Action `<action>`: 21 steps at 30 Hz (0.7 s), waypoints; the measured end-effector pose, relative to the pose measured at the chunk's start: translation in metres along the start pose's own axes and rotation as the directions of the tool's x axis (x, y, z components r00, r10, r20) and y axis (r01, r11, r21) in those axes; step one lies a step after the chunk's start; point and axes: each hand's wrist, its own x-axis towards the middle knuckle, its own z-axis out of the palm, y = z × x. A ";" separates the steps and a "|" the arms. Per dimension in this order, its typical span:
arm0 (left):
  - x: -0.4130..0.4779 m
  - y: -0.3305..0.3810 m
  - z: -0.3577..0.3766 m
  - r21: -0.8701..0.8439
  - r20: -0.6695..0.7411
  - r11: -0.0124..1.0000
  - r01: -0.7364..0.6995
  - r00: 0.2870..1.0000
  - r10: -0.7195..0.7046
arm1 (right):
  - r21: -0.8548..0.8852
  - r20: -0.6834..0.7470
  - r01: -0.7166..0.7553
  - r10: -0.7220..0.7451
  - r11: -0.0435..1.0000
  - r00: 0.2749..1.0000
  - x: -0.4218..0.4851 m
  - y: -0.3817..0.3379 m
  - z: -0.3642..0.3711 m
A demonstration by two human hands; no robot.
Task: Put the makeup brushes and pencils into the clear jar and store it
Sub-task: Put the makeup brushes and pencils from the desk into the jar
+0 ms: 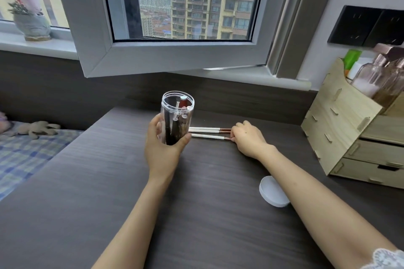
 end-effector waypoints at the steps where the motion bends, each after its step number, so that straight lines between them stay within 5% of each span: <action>1: 0.000 -0.001 0.000 0.012 0.008 1.000 -0.007 1.000 0.007 | 0.077 -0.009 -0.035 0.036 0.996 0.999 -0.005 0.000 -0.002; 5: -0.001 -0.005 0.003 0.084 0.046 0.995 -0.059 0.997 0.056 | 0.475 -0.130 -0.136 0.222 0.869 0.966 -0.030 0.008 -0.023; 8: -0.006 -0.005 0.005 0.182 0.083 0.966 -0.182 0.982 0.169 | 0.672 -0.317 -0.019 0.311 0.741 0.896 -0.060 0.018 -0.053; 15: -0.019 0.001 0.011 0.304 0.284 0.826 -0.475 0.873 0.397 | 0.485 -0.344 0.114 0.069 0.867 0.936 -0.118 0.010 -0.105; 21: -0.031 0.009 0.012 0.291 0.441 0.685 -0.667 0.730 0.523 | 0.524 -0.317 0.224 -0.056 0.822 0.947 -0.117 -0.030 -0.111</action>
